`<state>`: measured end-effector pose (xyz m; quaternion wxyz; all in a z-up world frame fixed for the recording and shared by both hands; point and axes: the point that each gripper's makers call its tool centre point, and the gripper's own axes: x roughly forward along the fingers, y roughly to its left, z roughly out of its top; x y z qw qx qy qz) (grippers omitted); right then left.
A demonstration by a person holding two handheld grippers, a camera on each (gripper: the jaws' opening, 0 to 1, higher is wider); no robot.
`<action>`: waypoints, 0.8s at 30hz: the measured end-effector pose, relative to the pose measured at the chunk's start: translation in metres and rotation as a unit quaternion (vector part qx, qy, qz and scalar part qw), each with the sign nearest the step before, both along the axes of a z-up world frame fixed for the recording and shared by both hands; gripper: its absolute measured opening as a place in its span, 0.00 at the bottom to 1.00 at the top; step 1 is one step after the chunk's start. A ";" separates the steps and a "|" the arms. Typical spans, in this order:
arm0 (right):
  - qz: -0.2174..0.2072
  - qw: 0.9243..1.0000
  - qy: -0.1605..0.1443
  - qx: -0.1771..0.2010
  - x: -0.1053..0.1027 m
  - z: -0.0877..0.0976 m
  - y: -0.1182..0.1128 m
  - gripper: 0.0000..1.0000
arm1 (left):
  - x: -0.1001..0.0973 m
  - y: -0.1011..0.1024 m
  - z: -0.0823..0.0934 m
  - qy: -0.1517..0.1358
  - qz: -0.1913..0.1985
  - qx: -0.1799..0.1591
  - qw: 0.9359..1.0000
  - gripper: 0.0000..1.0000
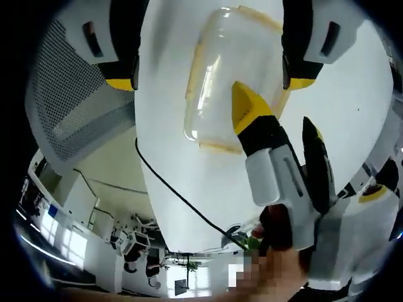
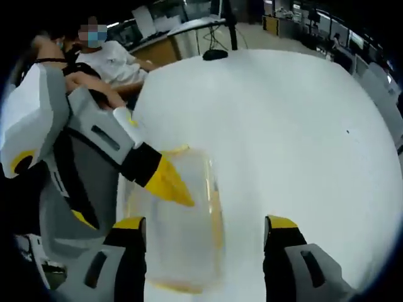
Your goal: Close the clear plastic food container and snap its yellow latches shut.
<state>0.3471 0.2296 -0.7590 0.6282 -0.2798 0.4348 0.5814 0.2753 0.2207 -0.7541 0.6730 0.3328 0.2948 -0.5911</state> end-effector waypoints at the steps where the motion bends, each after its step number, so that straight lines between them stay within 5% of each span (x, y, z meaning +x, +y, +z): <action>1: -0.002 1.000 -0.002 -0.003 -0.002 -0.001 -0.002 0.77 | 0.001 0.003 -0.001 -0.002 -0.003 0.009 1.000 0.93; 13: 0.018 0.998 -0.052 -0.015 -0.019 0.004 -0.029 0.88 | 0.002 0.020 -0.005 0.041 -0.013 0.026 0.999 0.93; 24: 0.008 0.996 -0.083 -0.027 -0.038 -0.006 -0.036 1.00 | 0.014 0.028 -0.013 0.042 -0.032 0.046 0.998 0.98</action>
